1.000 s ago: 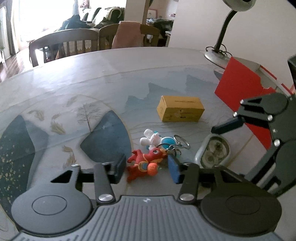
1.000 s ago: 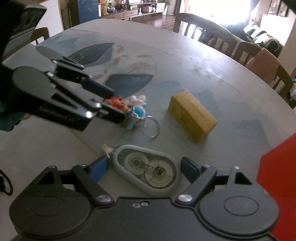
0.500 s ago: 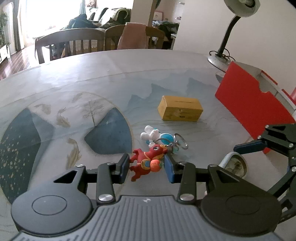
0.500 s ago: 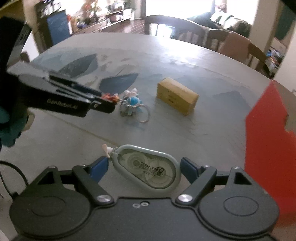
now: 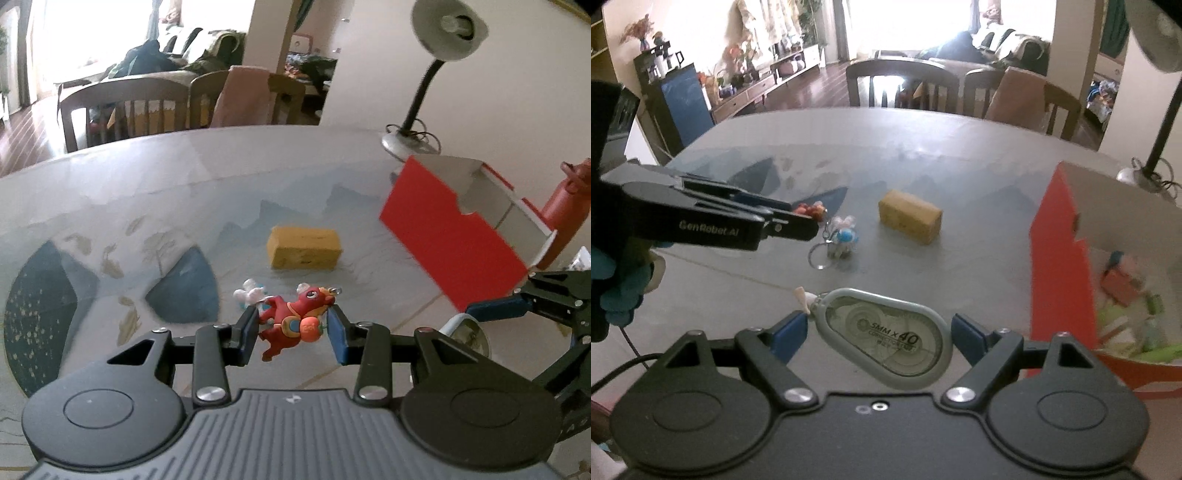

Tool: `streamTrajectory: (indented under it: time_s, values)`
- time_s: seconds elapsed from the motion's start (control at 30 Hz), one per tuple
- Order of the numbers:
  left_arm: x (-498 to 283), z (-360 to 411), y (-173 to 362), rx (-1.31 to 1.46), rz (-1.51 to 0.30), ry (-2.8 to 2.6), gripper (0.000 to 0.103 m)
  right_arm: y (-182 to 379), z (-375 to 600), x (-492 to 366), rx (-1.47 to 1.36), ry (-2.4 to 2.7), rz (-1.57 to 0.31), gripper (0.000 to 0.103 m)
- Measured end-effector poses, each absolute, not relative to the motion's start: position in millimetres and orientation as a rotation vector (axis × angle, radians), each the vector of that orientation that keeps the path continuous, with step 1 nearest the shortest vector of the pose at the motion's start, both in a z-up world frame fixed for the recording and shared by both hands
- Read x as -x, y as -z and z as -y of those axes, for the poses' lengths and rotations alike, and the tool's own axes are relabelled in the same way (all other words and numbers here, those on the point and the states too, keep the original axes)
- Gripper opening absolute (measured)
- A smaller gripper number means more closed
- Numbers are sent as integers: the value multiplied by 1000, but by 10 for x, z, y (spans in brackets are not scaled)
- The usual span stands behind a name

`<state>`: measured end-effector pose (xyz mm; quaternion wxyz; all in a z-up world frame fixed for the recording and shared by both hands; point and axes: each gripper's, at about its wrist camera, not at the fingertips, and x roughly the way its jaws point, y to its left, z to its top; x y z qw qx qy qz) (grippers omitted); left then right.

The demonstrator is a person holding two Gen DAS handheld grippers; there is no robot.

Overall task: Organize rigid objects
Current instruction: 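Carry the dragon keychain and correction tape with both tools over the red box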

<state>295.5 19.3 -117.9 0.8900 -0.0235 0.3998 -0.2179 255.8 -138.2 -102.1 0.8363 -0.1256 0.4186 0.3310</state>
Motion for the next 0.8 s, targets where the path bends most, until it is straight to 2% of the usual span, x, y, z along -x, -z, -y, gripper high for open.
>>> streamTrajectory:
  time_s: [0.4,0.8]
  values:
    - [-2798,251,613,5,-783,505,39,531,1895,-2655,202,-646,-823,84]
    - [-2811,1009,268,-45,-734,550,39,370,2612,-2947,195,-580,-761,84]
